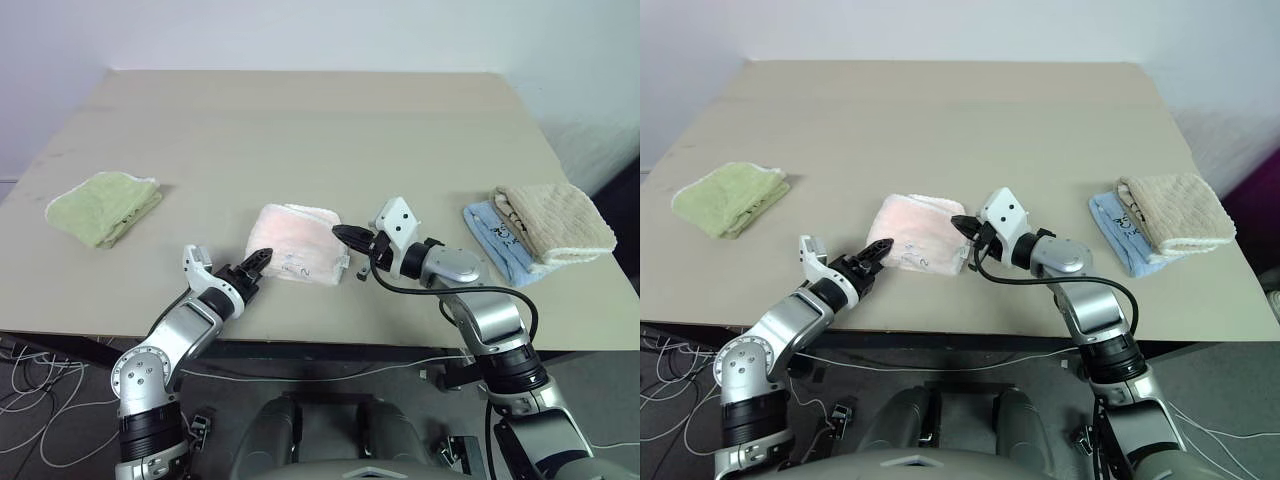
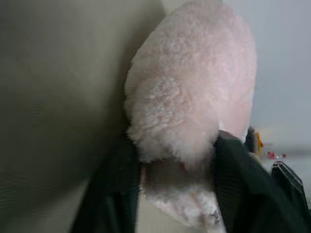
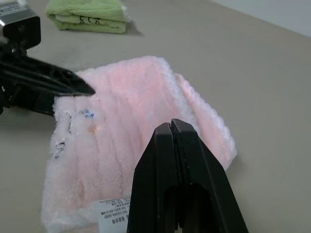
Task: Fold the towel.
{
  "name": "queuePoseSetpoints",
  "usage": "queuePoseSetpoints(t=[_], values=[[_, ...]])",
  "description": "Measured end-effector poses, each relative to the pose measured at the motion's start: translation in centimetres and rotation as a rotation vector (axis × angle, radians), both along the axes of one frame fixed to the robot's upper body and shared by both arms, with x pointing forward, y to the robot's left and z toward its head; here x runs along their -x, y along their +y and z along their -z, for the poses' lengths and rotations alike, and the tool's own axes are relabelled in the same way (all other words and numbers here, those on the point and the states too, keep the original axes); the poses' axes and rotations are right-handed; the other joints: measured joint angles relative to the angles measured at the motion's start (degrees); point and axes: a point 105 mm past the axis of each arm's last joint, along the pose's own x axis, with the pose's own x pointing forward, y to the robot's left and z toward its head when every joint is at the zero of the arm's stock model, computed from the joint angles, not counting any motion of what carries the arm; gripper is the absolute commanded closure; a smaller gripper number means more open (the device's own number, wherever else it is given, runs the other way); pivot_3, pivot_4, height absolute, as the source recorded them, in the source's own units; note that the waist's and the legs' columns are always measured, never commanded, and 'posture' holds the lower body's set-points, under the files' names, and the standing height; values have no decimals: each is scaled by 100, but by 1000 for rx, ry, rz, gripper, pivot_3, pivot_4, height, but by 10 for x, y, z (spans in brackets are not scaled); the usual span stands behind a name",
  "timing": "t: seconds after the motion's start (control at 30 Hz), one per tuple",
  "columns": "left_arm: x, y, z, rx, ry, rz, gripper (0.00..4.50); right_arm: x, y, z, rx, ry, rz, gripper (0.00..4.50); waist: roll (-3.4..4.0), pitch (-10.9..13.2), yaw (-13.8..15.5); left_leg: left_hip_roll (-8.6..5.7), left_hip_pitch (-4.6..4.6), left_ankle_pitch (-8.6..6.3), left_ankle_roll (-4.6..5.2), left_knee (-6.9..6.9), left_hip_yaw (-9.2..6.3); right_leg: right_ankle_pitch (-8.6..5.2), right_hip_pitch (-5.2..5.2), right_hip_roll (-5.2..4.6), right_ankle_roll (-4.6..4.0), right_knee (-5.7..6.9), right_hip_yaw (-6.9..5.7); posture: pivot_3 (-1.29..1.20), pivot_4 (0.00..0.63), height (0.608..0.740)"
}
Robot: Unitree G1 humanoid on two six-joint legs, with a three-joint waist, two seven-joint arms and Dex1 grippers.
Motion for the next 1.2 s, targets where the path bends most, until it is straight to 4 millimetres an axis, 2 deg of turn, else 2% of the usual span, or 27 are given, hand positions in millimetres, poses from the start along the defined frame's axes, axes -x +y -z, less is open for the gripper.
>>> queuePoseSetpoints(t=[0.1,0.13,0.37,0.53,0.6,0.7,0.9,0.97,1.07,1.2], values=[[-1,2,-1,3,-6,-12,4412,-1,2,-4,-8,-14,-1,4500,0,0,-1,0,0,0,0,0,0,0,0,0,0,0,0,0,150,740],[-1,2,-2,5,-9,-15,4467,-1,3,-6,-10,-19,-2,4500,0,0,-1,0,0,0,0,0,0,0,-1,0,0,0,0,0,150,740],[-4,8,-5,25,-33,-52,4467,-5,-2,-11,-22,-38,30,4500,0,0,-3,1,0,0,0,-1,1,0,-2,1,0,0,1,0,150,740],[-10,16,-13,44,-53,-91,4467,-19,-12,-40,-92,-125,115,4500,0,1,-6,5,-2,0,-1,-3,0,0,-5,5,0,0,1,0,150,740],[-17,23,-20,46,-71,-119,4467,-22,-16,-51,-124,-159,137,4500,-1,1,-4,5,-2,0,-1,-3,1,0,-5,5,0,0,0,0,150,740],[-31,34,-40,47,-124,-157,4467,-25,-18,-55,-140,-167,153,4500,-4,3,5,5,-4,1,-2,-2,1,0,-6,6,0,0,-1,0,150,740],[-75,73,-118,31,-333,-289,4467,-27,-17,-57,-154,-170,155,4500,-10,6,-7,5,-7,19,-31,-3,2,0,-11,11,1,-1,-2,0,150,740],[-88,96,-138,15,-379,-361,4467,-27,-15,-57,-159,-174,150,4500,-11,7,-38,7,-8,20,-32,-7,4,0,-14,15,1,0,-1,0,150,740],[-95,138,-158,-30,-429,-484,4467,-27,-15,-57,-160,-174,150,4500,-13,9,-135,10,-9,21,-33,-13,4,0,-20,19,1,1,0,0,150,740],[-87,199,-154,-70,-428,-656,4467,-27,-17,-55,-158,-169,159,4500,-14,10,-186,20,-11,21,-34,-17,6,0,-31,23,1,5,3,0,150,740]])
